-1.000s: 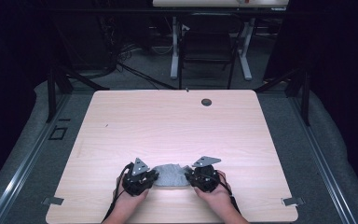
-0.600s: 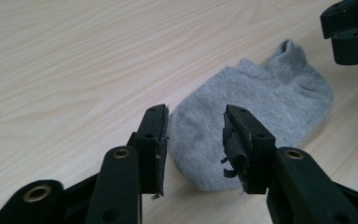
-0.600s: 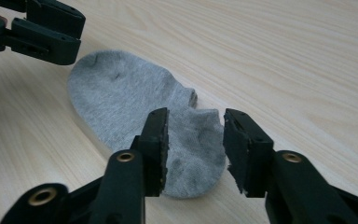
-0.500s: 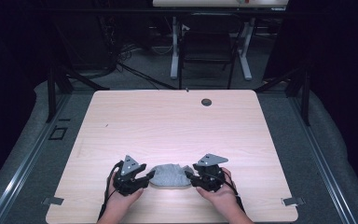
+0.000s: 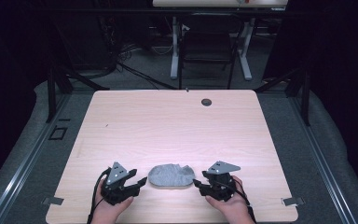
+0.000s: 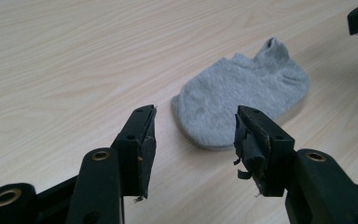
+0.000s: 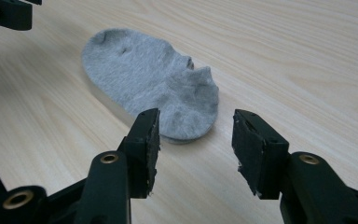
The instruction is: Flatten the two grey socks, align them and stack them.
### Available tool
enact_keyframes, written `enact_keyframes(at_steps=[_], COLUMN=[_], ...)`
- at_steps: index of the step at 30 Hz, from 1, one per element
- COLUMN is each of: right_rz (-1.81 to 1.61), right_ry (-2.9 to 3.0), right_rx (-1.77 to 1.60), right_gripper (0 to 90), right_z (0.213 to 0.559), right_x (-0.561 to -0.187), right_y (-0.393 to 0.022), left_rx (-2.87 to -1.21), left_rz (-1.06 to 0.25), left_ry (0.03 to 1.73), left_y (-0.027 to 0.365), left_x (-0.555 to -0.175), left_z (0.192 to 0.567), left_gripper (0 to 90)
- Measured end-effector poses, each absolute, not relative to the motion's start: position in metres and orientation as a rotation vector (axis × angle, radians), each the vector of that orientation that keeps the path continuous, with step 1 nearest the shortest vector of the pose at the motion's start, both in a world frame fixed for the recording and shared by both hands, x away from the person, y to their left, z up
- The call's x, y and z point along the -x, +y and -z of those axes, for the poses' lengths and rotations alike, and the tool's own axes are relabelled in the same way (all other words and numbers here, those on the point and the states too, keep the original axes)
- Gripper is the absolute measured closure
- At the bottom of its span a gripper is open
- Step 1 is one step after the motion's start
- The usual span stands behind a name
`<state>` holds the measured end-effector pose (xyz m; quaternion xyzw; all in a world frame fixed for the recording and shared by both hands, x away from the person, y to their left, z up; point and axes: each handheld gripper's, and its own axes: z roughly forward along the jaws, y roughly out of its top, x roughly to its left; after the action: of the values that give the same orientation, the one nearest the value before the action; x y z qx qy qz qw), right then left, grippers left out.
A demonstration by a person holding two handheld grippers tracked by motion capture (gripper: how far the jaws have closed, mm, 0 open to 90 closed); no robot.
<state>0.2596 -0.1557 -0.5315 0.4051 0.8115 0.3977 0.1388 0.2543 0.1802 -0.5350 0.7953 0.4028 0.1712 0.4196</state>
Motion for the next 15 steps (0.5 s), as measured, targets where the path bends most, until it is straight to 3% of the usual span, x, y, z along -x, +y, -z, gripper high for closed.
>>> enact_keyframes(at_steps=[15], right_rz=[-1.052], right_ry=[2.337], right_rx=[-1.07], right_gripper=[52.6], right_z=[0.558], right_x=[-0.253], right_y=[-0.154], left_rx=[-2.056], left_rz=[-0.454], left_ry=[1.037], left_y=[0.182], left_x=[-0.256], left_z=[0.564], left_gripper=[48.4])
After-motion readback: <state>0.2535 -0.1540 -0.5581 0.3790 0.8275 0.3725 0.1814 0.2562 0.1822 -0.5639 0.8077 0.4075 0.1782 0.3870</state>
